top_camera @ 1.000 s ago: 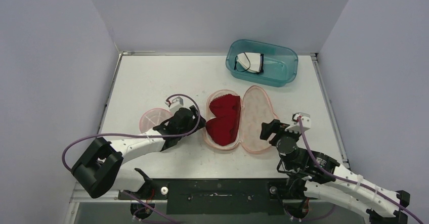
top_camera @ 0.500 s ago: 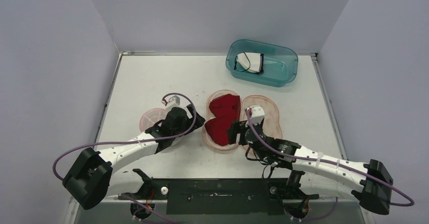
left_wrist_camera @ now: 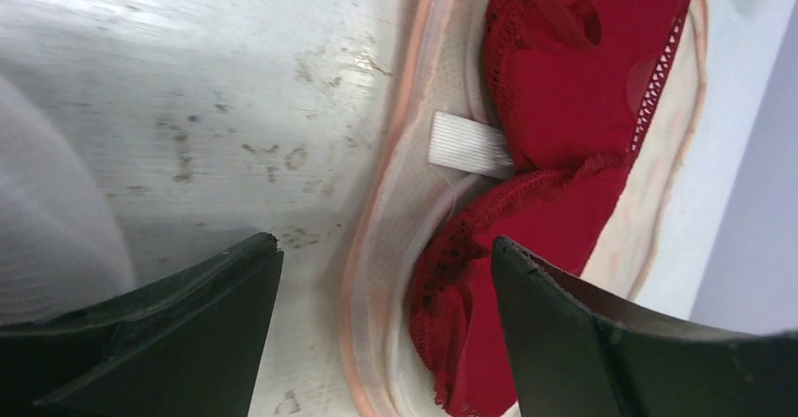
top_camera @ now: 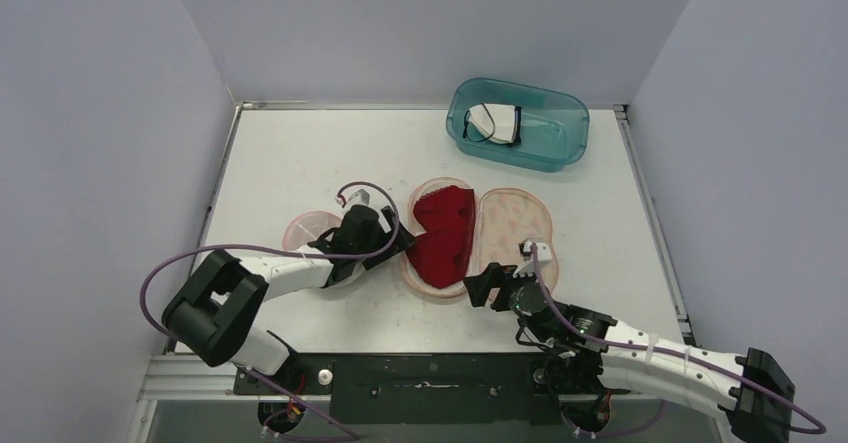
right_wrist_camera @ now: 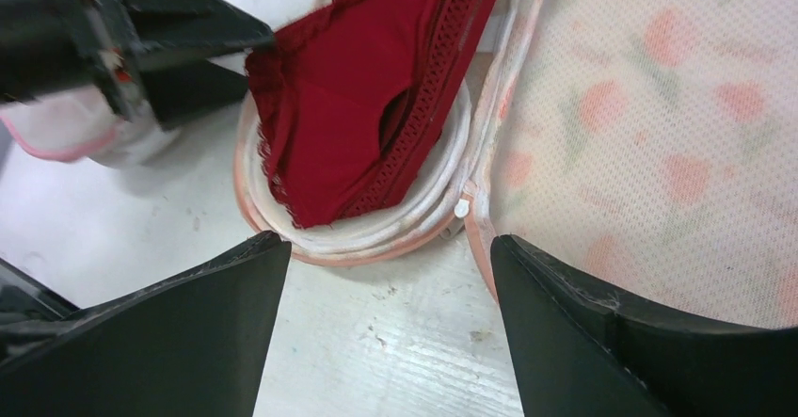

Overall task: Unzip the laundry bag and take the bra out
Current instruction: Adjust the laundry bag at the center of the board.

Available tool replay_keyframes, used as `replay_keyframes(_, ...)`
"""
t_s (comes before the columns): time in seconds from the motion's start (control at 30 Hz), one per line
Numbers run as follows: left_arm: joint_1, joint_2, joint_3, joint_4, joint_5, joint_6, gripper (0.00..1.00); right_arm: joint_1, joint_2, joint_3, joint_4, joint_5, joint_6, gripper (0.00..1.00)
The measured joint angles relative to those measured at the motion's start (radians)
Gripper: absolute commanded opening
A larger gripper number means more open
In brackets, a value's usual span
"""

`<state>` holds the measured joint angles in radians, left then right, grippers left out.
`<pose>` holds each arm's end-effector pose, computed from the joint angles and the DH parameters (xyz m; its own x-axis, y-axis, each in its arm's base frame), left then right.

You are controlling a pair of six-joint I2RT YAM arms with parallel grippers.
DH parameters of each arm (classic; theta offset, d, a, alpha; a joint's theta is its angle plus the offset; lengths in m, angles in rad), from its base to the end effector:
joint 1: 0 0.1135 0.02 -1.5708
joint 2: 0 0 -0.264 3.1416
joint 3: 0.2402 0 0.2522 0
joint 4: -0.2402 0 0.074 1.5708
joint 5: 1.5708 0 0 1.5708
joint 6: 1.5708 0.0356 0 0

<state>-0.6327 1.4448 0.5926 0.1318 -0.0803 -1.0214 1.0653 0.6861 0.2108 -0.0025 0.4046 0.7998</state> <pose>0.2239 -0.1606 0.1583 -0.7390 -0.5122 -0.4376 -0.1713 0.7710 -0.6133 0.0877 0.1295 0.1729 -0.6106 0.2583 -0.7486 -0.2828 0.8119 0.5108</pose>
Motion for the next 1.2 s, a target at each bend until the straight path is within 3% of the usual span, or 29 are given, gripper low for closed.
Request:
replay_keyframes(0.23, -0.010, 0.095, -0.062, 0.268, 0.116, -0.088, 0.74, -0.005, -0.169, -0.004, -0.076, 0.045, 0.071, 0.83)
replay_keyframes(0.5, -0.145, 0.108, -0.185, 0.512, 0.116, -0.189, 0.73, -0.005, -0.169, -0.004, -0.135, 0.075, 0.127, 0.84)
replay_keyframes(0.83, -0.302, 0.002, -0.201, 0.411, -0.026, -0.189, 0.73, -0.005, -0.175, -0.004, -0.166, 0.079, 0.137, 0.84)
replay_keyframes(1.2, -0.426, 0.177, 0.071, 0.333, -0.073, -0.084, 0.71, -0.005, -0.343, 0.052, -0.346, 0.151, 0.124, 0.86)
